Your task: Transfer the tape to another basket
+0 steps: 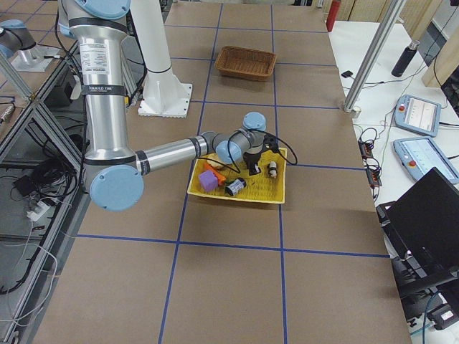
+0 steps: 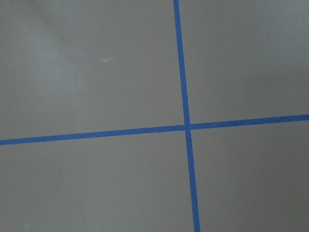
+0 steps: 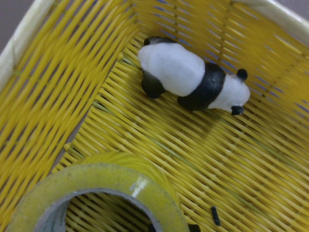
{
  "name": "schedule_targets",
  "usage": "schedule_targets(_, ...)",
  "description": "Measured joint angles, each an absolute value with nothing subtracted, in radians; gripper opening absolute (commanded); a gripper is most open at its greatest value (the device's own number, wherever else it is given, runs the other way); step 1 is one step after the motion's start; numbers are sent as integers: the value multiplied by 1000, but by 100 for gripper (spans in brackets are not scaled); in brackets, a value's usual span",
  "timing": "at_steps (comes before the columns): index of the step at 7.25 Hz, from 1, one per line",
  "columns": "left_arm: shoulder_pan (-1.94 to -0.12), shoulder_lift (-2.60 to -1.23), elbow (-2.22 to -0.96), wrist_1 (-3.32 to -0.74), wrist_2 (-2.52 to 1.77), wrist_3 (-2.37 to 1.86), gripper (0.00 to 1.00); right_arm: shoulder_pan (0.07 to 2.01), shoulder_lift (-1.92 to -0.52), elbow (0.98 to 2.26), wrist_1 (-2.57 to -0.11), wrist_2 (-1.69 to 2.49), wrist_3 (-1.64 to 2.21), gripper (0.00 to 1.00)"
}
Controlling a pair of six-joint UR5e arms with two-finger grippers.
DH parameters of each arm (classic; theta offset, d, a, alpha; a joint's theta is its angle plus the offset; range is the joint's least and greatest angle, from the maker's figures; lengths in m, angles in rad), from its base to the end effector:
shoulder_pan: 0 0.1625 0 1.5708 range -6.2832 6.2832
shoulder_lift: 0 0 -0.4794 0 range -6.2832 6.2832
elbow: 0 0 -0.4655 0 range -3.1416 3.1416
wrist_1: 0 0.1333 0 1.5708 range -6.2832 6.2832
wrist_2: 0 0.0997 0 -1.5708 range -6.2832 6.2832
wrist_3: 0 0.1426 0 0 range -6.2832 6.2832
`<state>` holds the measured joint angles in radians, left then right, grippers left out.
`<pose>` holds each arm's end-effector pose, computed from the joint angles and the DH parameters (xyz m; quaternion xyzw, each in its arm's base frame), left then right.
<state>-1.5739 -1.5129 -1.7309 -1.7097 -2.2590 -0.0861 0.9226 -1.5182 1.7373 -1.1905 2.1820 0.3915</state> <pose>-0.0445 -0.5583 0.6768 0.0992 0.3393 -0.0011 0.9354 -0.3380 -0.5315 0.5802 0.1016 -0.3893 -0.2047 0.8923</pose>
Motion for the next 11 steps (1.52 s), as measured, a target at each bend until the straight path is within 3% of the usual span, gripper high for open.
schedule_targets(4, -1572, -1526, -1743, -1721, -2289, -145, 99, 1063, -1492, 1768, -1194, 2386, 413, 0)
schedule_targets(11, -1512, -1717, -1746, -1796, -2789, -567, 98, 1028, -1163, 1764, -1182, 2676, 847, 0)
